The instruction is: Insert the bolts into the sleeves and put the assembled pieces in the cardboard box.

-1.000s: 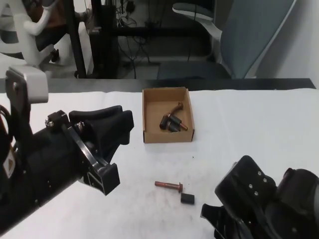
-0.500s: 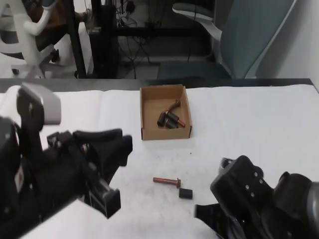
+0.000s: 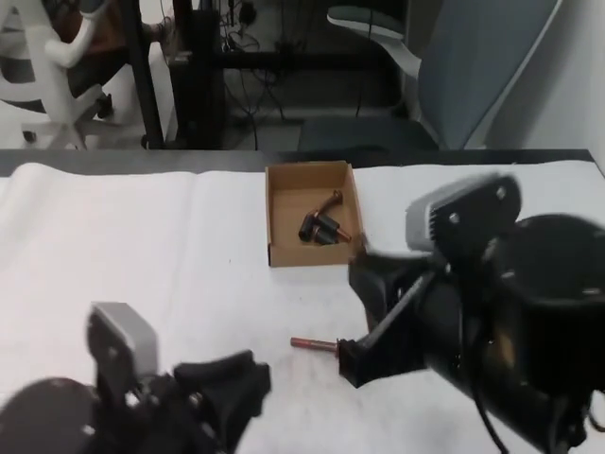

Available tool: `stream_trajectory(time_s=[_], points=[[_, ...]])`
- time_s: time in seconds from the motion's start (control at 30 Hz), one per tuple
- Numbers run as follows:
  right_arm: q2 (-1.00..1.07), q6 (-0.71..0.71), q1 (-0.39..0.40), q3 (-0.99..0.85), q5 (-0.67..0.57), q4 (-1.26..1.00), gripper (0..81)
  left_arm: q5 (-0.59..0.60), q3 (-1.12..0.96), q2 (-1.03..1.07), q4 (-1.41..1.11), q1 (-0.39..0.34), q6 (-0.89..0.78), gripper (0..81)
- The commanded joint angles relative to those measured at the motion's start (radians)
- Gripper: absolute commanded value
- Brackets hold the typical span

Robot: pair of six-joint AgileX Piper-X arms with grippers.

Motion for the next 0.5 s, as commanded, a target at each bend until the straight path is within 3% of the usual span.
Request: stream_trajectory(time_s=[0.0, 0.17, 0.47], points=[[-0.024, -0.078, 0.018, -0.006, -0.053, -0.127, 0.4, -0.109, -0.001, 0.107, -0.155, -0.078, 0.048, 1.7], [0.008, -0.084, 0.020, -0.006, -0.074, -0.141, 0.4, -0.135, -0.018, 0.330, -0.453, -0.149, 0.074, 1.7], [0.061, -0.081, 0.020, -0.006, -0.150, -0.150, 0.4, -0.161, -0.025, 0.460, -0.709, -0.147, 0.137, 1.7]])
